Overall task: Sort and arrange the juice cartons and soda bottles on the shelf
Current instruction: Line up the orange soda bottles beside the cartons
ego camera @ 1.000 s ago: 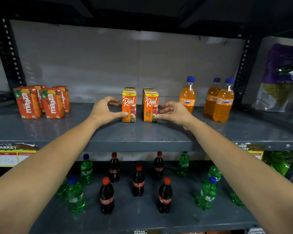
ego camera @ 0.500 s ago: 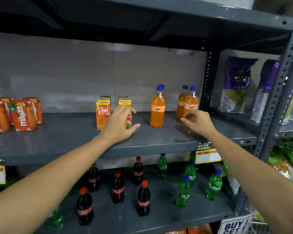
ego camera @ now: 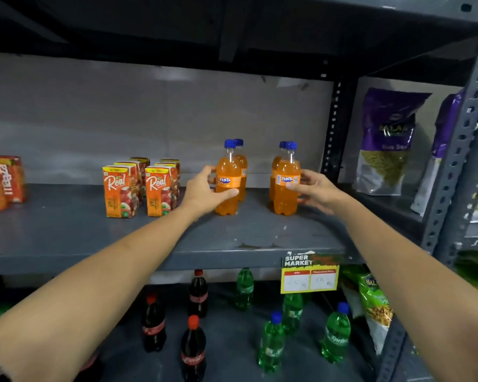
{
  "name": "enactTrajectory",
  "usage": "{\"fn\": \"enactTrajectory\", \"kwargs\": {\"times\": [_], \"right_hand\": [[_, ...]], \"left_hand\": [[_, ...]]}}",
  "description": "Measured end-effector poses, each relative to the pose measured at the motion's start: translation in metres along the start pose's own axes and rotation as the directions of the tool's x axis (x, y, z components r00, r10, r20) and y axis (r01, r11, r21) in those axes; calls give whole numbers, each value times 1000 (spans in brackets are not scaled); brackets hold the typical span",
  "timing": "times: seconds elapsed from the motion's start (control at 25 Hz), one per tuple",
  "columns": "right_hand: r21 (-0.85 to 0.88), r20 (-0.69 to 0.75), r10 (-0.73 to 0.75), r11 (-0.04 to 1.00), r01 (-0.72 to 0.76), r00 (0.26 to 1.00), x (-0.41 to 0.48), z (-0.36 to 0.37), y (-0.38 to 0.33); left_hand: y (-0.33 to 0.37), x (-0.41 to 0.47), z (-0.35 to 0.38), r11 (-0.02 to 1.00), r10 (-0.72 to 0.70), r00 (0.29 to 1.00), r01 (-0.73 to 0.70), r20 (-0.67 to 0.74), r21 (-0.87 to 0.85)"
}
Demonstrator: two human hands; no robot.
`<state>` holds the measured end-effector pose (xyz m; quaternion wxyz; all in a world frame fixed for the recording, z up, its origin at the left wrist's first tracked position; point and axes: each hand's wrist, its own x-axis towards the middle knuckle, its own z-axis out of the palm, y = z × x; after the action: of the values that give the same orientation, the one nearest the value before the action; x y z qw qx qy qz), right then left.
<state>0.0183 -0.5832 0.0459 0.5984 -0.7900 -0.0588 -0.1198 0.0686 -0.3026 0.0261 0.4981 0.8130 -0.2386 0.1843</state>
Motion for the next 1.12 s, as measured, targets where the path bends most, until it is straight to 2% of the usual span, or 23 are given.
{"fn": "enactTrajectory", "kwargs": {"times": [0.16,0.28,0.56,0.84,1.12], "right_hand": [[71,52,-45,997,41,998,15,-6,12],[57,82,-64,997,59,995,23,-10,13],[-4,105,-54,999,54,993,28,-11,12],[-65,68,-83,994,87,994,33,-9,17],[-34,78,-87,995,90,993,33,-17,18]], "left_hand": [[3,10,15,985,-50,996,61,70,-160],[5,17,25,972,-75,993,94,94,-215],[2,23,28,951,-111,984,145,136,-275],[1,24,32,953,-128,977,168,170,-250],[1,25,30,958,-102,981,142,168,-249]]}}
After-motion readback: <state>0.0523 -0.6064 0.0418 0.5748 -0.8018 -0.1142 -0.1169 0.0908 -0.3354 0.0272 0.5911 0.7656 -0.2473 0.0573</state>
